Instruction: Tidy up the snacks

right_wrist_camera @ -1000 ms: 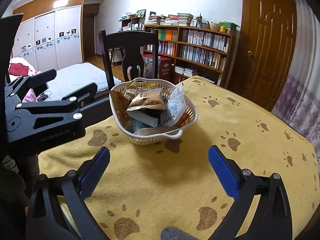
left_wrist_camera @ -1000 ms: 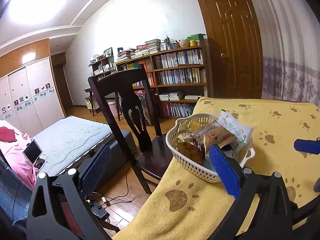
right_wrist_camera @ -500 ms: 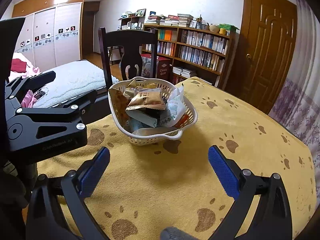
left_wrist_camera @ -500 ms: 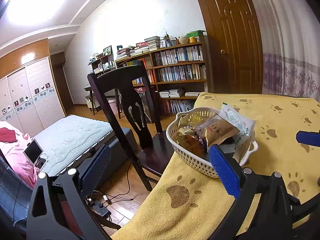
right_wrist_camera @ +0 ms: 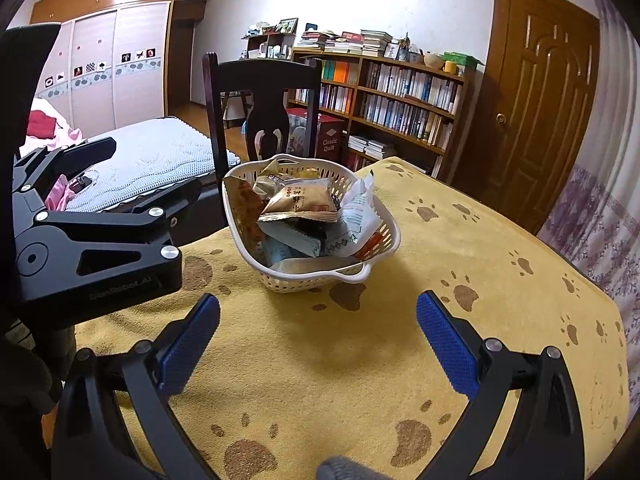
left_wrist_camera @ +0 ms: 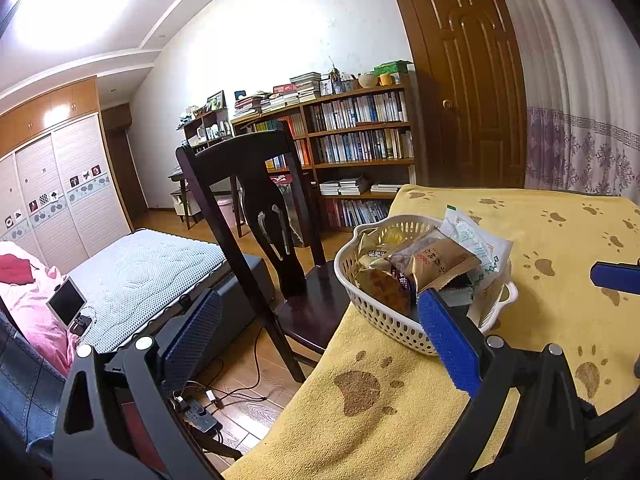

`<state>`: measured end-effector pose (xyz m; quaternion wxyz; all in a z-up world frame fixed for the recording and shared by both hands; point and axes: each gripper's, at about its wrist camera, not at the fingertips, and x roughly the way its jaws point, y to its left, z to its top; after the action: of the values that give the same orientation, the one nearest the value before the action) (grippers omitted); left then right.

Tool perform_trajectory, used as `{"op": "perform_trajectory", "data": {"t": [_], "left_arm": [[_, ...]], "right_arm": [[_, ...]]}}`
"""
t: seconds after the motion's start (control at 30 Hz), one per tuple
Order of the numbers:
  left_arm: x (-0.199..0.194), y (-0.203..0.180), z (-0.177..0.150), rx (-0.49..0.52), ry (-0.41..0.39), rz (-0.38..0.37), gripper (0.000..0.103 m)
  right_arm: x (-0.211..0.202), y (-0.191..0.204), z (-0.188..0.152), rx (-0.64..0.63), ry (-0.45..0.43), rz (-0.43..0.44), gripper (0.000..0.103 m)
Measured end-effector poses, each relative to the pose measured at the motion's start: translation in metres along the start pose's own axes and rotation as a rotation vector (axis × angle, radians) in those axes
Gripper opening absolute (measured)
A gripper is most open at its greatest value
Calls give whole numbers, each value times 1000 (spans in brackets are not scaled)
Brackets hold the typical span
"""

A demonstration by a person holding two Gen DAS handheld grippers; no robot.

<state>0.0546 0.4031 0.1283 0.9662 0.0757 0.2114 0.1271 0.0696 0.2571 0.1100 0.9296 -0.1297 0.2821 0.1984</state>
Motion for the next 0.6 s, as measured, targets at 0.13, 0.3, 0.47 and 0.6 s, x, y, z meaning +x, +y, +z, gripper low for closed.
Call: {"op": "perform_trajectory", "data": {"t": [0.13, 0.3, 0.47, 0.6], "left_arm": [[0, 0, 0, 1, 0, 0, 100], [0, 0, 0, 0, 0, 0, 100], [0, 0, 0, 0, 0, 0, 100], [0, 0, 0, 1, 0, 0, 100]], "right_arm": [[1, 0, 0, 2, 3, 10, 98], [1, -1, 1, 9, 2, 19, 98], [1, -2, 0, 14, 0, 21, 98], [0, -3, 0, 18, -12, 9, 98]]}}
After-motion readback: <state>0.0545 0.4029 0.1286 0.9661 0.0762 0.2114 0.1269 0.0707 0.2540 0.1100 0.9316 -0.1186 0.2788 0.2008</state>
